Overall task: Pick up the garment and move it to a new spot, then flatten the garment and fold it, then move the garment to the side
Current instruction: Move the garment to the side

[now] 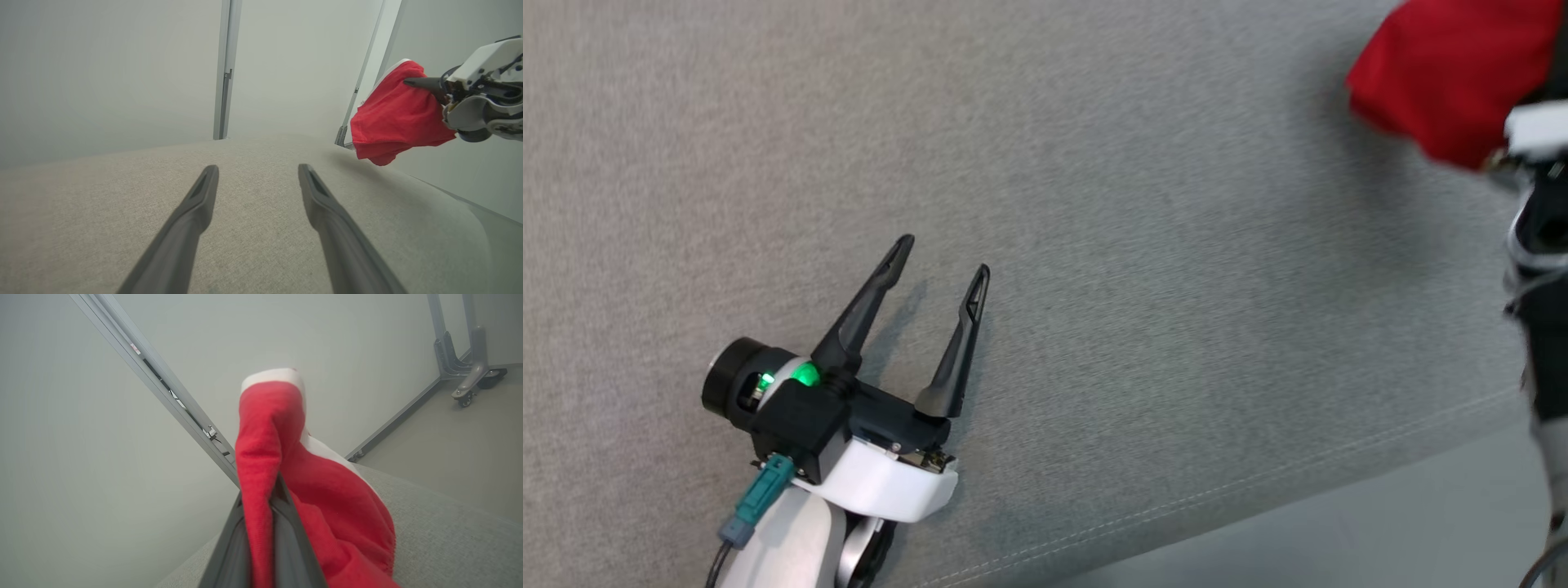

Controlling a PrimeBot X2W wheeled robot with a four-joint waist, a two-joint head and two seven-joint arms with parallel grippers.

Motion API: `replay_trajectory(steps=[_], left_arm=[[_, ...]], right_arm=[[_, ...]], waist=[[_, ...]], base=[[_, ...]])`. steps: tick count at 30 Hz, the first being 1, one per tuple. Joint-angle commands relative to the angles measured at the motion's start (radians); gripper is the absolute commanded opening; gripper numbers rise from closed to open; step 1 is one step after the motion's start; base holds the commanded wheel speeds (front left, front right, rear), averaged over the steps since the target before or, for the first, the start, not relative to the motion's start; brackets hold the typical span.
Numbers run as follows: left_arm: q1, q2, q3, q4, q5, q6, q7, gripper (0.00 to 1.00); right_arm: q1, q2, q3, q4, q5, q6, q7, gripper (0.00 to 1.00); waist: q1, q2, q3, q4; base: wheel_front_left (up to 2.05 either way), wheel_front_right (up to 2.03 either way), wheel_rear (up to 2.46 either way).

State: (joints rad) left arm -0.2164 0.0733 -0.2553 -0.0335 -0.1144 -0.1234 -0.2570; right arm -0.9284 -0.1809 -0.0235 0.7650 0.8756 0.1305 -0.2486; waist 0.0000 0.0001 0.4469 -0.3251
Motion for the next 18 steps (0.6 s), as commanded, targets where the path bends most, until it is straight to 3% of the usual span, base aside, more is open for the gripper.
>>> replay_trajectory(steps=[1, 11, 18], left_arm=[[-0.032, 0.009, 0.023, -0.034, 0.001, -0.007, -0.005, 1.00], [-0.097, 0.075, -0.014, -0.071, 0.000, -0.007, -0.005, 1.00], [-0.123, 0.107, -0.051, -0.077, -0.007, -0.007, -0.005, 1.00]], right_arm=[[-0.046, -0.014, -0.003, -0.008, -0.014, 0.000, -0.013, 0.00], [-0.410, -0.039, -0.189, 0.172, -0.163, 0.000, -0.013, 0.00], [-0.499, -0.019, -0.348, 0.176, -0.288, 0.000, -0.013, 0.00]], waist=[[0.0000, -0.0001, 0.053, 0.041], [0.0000, -0.0001, 0.225, 0.151], [0.0000, -0.0001, 0.284, 0.190]], base=[[0.00, 0.00, 0.00], [0.00, 0.00, 0.00], [0.00, 0.00, 0.00]])
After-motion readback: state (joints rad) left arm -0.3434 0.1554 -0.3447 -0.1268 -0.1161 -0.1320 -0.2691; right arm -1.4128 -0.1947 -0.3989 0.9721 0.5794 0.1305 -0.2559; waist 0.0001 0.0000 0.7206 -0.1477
